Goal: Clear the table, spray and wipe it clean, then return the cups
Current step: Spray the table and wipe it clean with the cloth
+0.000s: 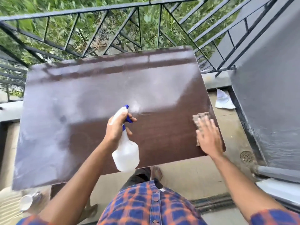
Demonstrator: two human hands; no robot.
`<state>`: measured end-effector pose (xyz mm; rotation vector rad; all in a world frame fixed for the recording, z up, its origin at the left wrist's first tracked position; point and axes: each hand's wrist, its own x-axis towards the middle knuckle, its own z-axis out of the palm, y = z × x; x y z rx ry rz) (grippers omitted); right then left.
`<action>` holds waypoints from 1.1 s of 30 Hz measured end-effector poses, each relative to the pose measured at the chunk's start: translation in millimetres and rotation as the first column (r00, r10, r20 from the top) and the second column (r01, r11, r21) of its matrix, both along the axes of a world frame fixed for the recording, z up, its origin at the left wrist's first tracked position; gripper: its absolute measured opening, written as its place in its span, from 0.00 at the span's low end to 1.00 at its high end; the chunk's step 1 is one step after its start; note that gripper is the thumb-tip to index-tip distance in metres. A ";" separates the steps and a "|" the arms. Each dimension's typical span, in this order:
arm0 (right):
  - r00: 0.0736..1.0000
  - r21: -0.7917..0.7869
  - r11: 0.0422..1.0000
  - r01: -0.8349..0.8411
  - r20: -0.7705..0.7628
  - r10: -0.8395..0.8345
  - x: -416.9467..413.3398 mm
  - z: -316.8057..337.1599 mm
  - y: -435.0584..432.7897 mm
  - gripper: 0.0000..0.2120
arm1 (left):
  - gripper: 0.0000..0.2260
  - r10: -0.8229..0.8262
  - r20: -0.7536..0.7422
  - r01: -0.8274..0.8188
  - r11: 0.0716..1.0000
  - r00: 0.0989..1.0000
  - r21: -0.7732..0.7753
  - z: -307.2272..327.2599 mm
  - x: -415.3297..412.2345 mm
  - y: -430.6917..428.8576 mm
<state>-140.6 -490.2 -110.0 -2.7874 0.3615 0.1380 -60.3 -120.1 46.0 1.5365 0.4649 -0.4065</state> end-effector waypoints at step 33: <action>0.927 0.002 0.932 -0.363 0.103 0.361 249.4 1.5 291.2 0.26 | 0.17 0.171 -0.013 -0.171 0.985 0.985 0.002 -27.1 114.6 160.3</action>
